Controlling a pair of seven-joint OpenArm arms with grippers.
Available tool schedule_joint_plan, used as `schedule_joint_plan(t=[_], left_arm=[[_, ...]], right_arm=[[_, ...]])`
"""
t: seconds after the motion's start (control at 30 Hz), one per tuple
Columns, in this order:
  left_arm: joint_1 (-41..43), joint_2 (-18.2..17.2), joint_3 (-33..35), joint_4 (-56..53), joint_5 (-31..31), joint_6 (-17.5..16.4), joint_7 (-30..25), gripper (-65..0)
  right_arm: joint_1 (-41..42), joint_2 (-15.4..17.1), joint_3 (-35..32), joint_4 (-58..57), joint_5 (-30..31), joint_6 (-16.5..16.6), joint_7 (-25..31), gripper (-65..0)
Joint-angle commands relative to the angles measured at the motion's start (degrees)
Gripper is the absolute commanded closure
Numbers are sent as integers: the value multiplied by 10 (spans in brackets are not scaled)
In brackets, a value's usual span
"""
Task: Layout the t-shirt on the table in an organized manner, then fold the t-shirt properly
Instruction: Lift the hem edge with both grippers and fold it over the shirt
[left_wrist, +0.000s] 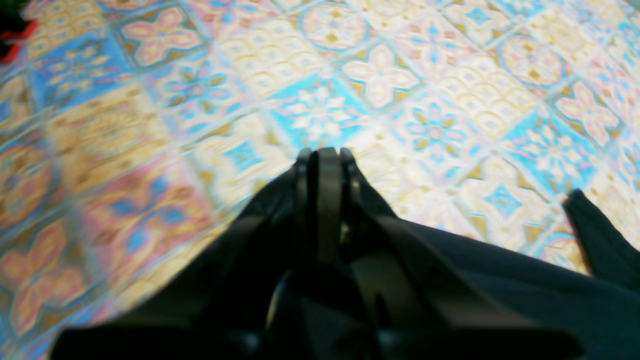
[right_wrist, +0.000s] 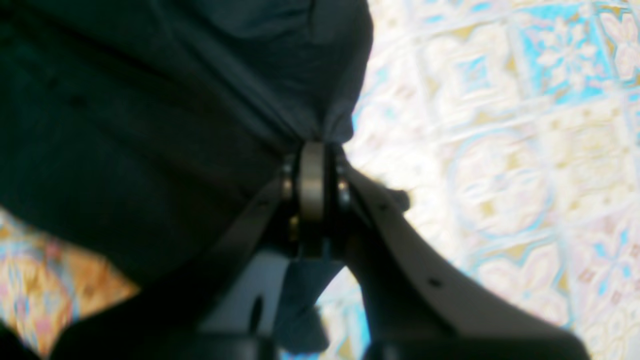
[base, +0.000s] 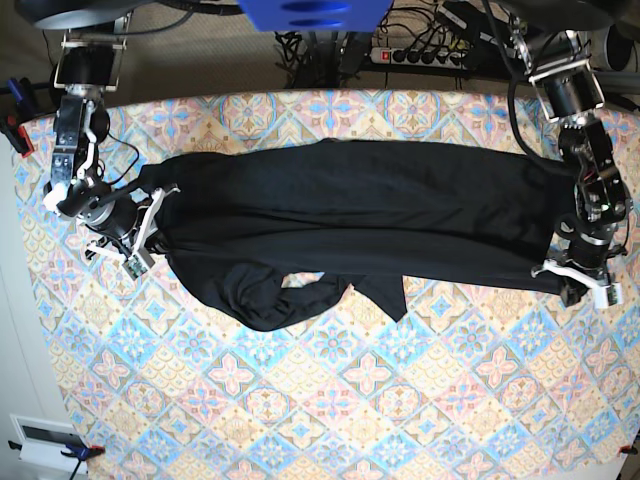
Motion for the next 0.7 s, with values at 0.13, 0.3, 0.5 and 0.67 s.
schedule_joint_plan(t=[0.13, 0.3, 0.5, 0.67], left_arm=[[44, -18, -41, 42, -14, 3, -17, 0], [86, -19, -58, 41, -14, 3, -17, 0], [111, -15, -51, 20, -7, 3, -17, 0], [111, -19, -13, -30, -5, 7, -17, -5]], right_arm=[[-47, 9, 36, 53, 7, -1, 12, 0], [-87, 9, 45, 76, 7, -1, 12, 0], [-98, 9, 39, 73, 5, -2, 12, 0], [-97, 8, 39, 61, 4, -3, 11, 0]])
